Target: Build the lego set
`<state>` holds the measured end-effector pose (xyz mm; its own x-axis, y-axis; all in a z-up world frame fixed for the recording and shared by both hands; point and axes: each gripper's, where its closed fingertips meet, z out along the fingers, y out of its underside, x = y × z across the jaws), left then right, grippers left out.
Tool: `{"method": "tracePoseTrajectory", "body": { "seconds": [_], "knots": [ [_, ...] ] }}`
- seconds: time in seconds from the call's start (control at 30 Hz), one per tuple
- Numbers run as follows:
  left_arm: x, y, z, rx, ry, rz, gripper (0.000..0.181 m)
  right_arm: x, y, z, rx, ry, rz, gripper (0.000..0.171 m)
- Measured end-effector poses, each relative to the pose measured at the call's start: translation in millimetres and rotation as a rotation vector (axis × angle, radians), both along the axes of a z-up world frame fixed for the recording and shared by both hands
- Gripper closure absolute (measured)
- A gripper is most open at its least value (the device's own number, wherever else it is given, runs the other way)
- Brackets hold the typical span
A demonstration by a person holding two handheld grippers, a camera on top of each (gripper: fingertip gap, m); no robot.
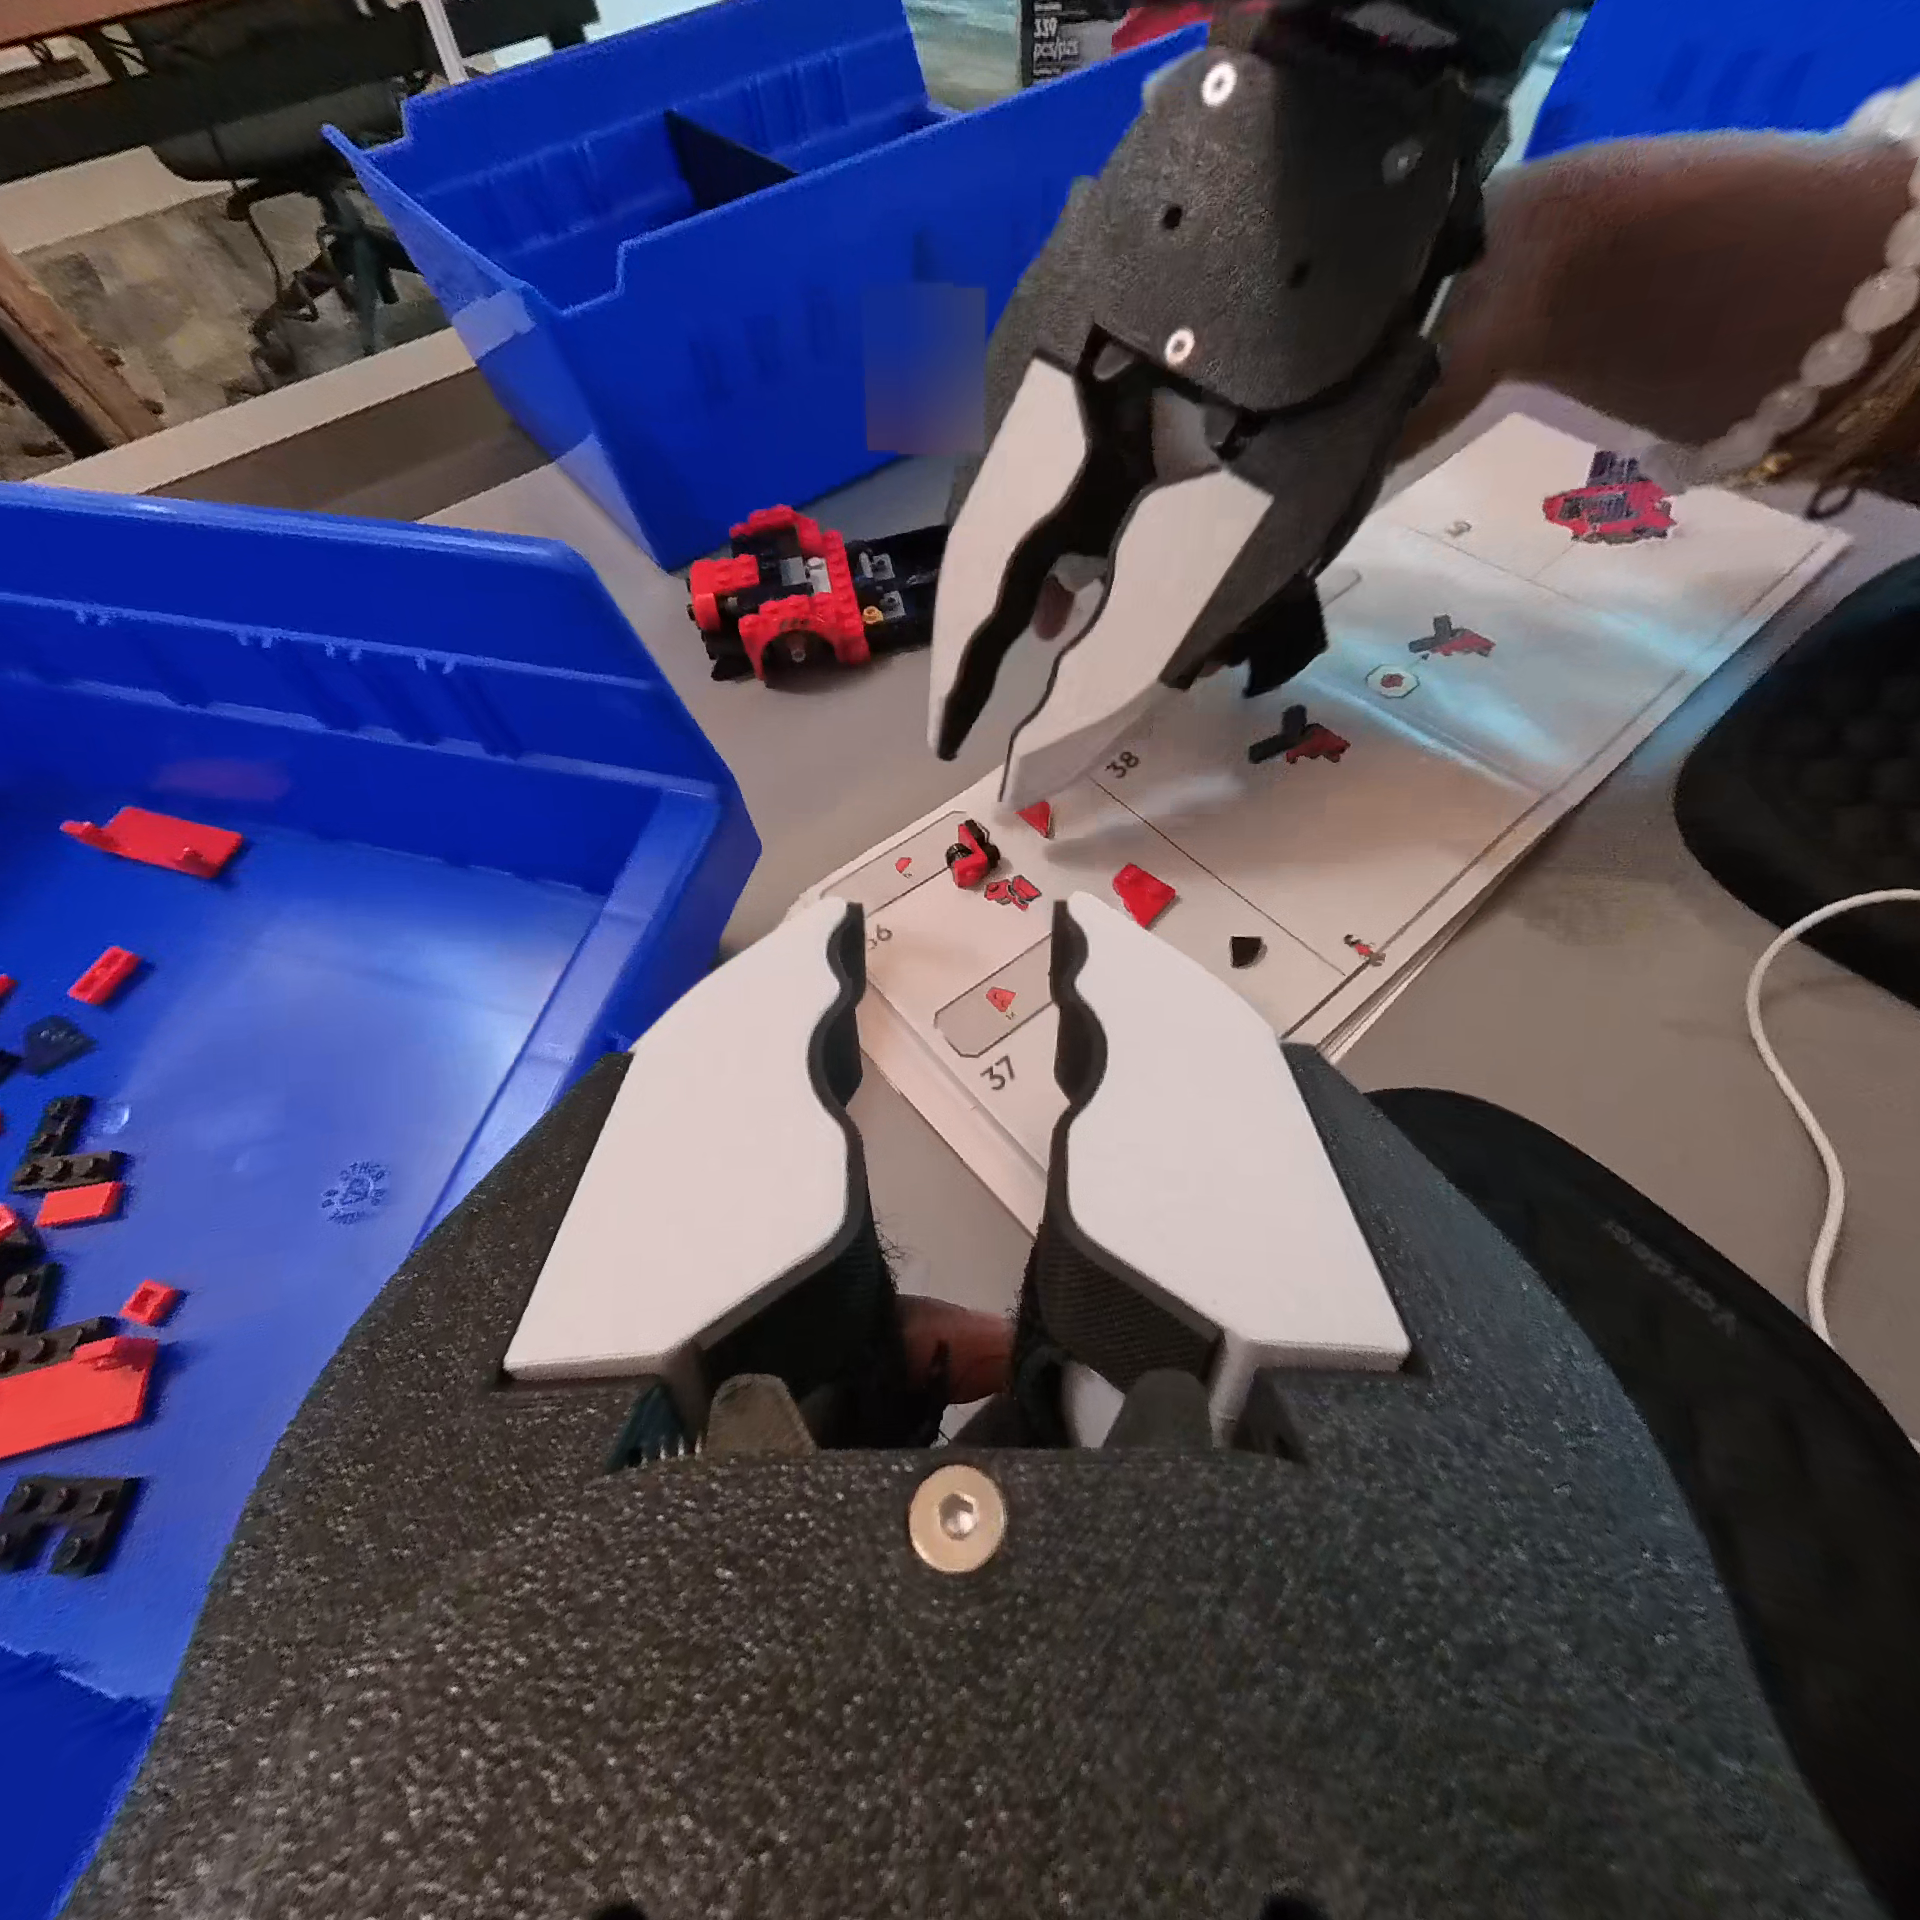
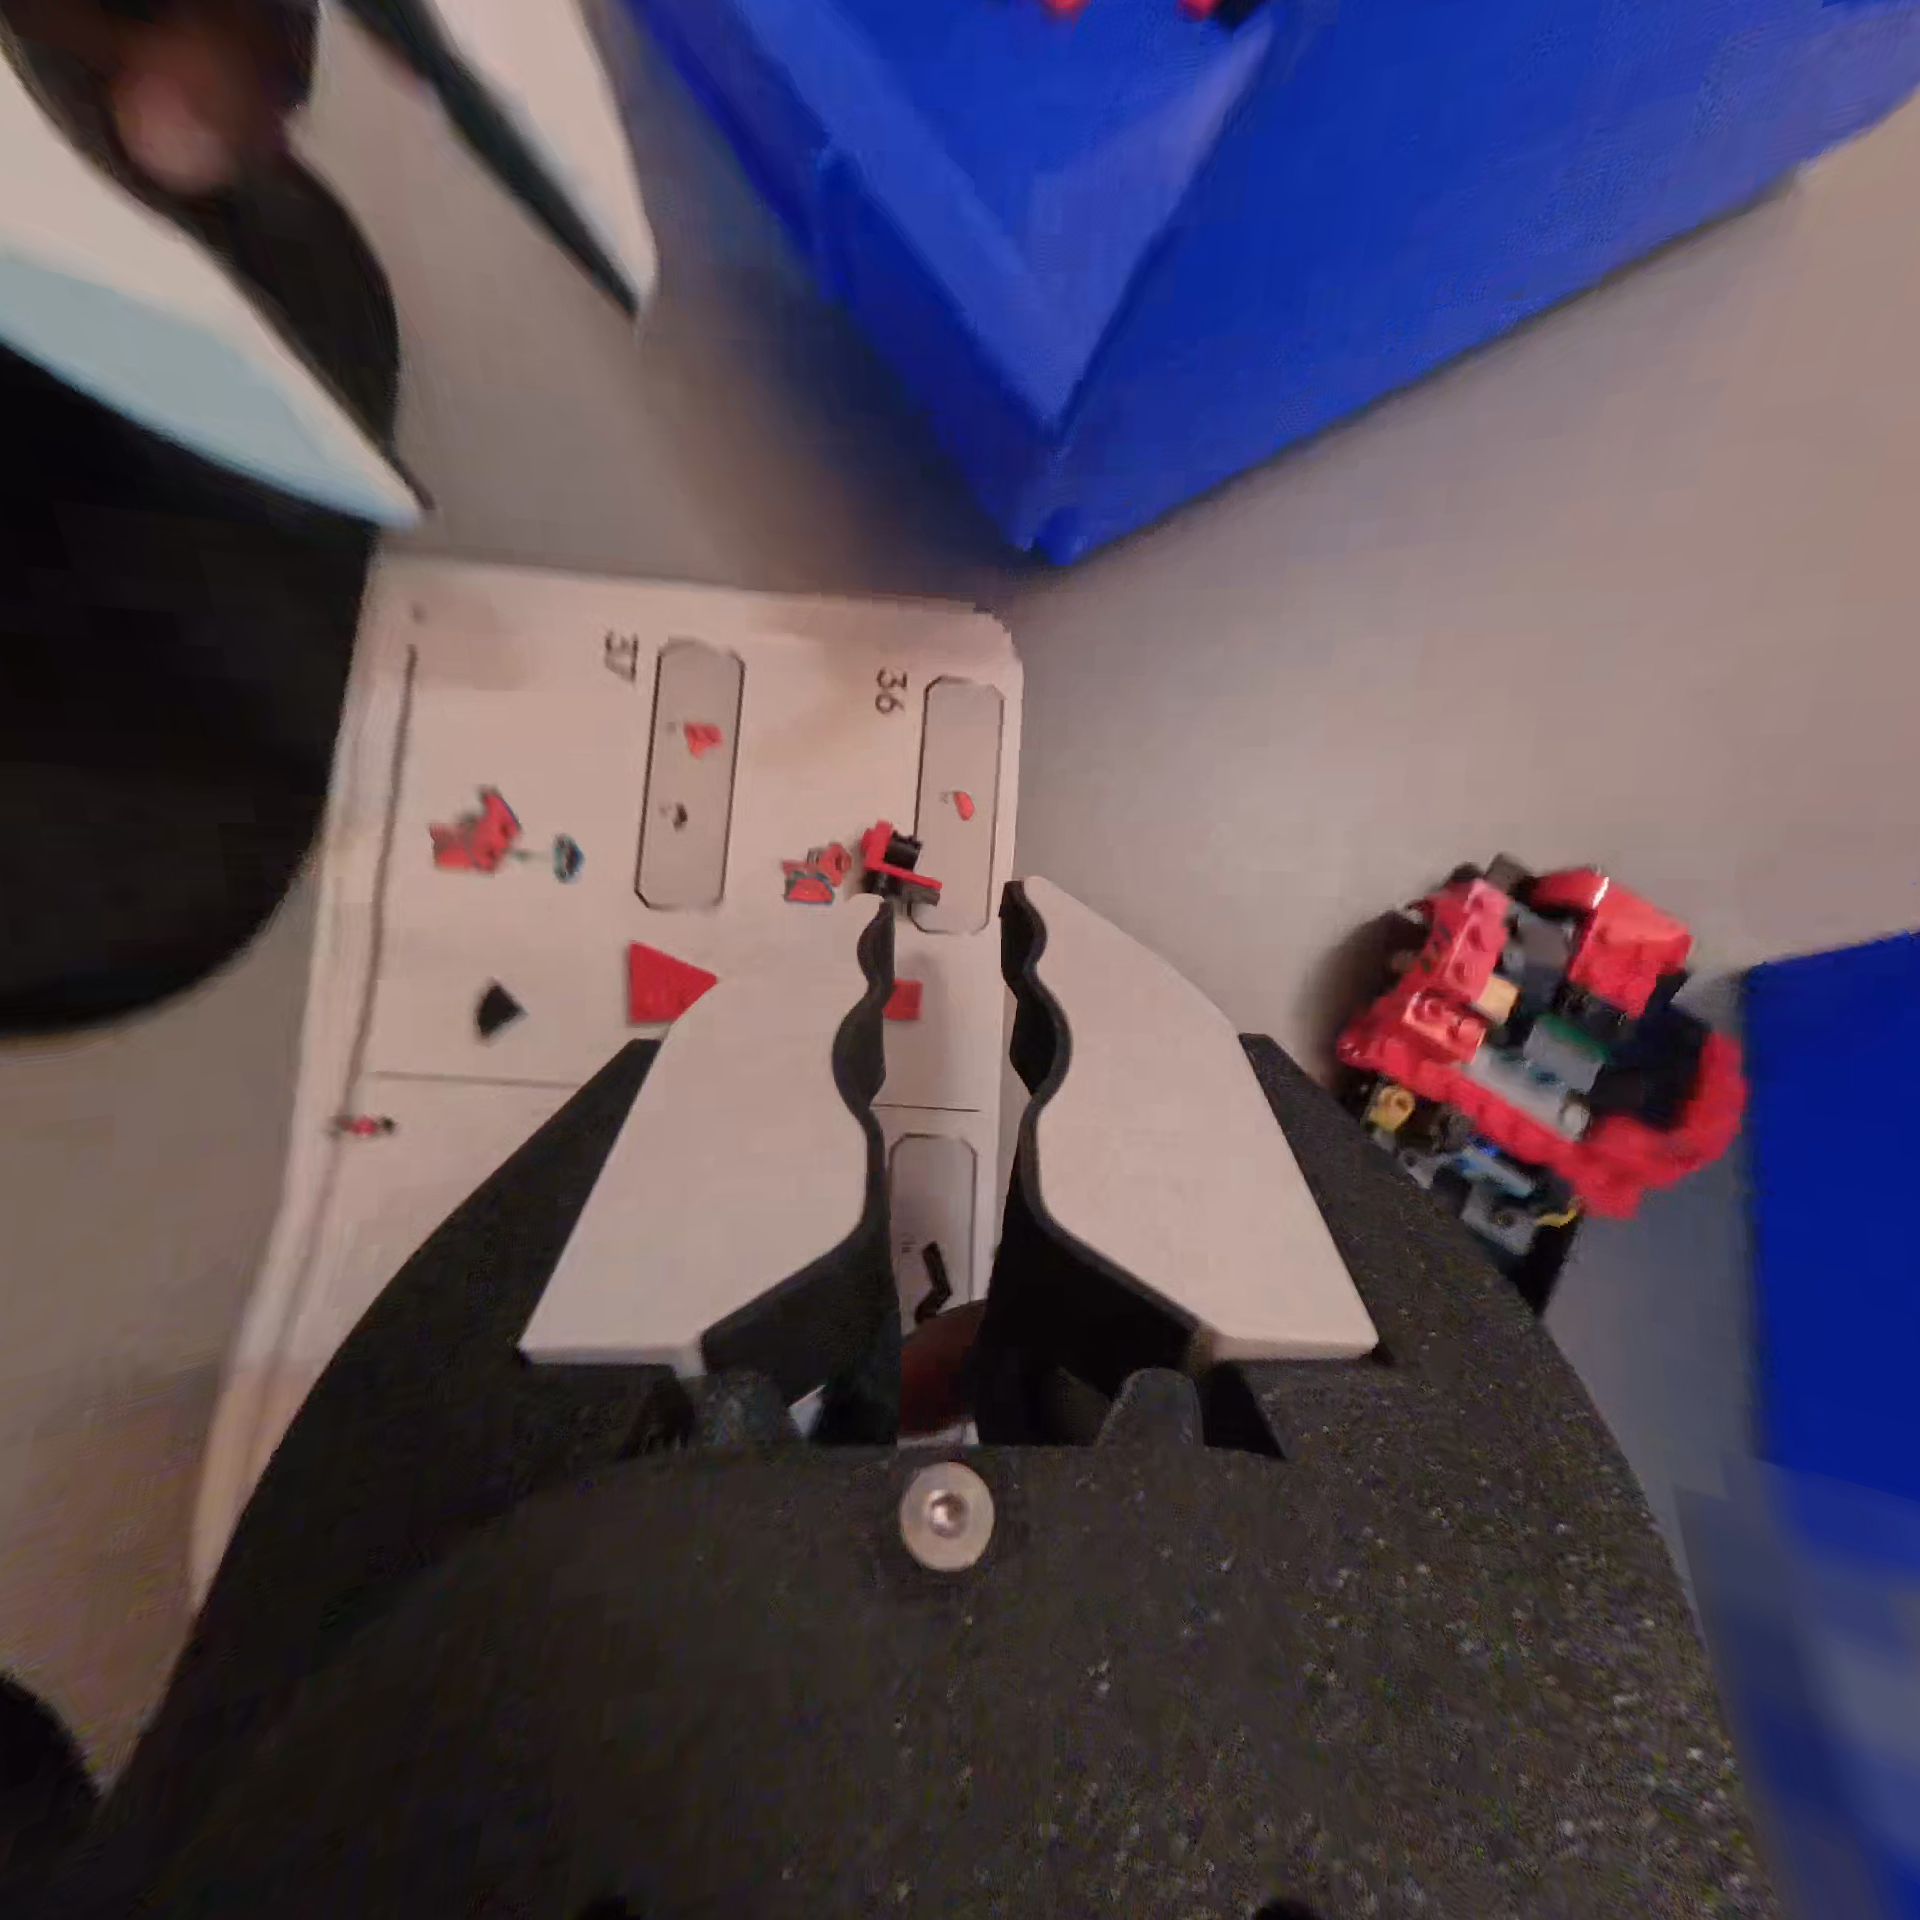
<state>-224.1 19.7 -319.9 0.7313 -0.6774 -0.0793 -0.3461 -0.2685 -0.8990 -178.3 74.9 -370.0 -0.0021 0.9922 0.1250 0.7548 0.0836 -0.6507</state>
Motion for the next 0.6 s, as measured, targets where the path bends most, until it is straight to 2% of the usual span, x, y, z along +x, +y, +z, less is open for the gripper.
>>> {"method": "tracePoseTrajectory", "body": {
  "seconds": [0.13,0.27,0.4,0.5,0.6],
  "knots": [
    [2,-3,-2,0.009,0.026,-0.013,0.148,-8,-9,-11,0.042,-0.101,0.142,0.152],
    [7,-6,-2,0.0,0.011,-0.05,0.148,-11,-8,-18,0.035,-0.14,0.195,0.152],
    [12,-9,-2,0.008,0.015,-0.084,0.148,-14,-12,-19,-0.057,-0.116,0.202,0.158],
    [11,-5,-1,0.028,0.01,-0.066,0.148,-14,-13,-16,-0.161,-0.028,0.142,0.158],
    [9,2,11,0.09,-0.05,-0.007,0.145,-22,-22,16,-0.408,0.229,0.026,0.158]
  ]
}}
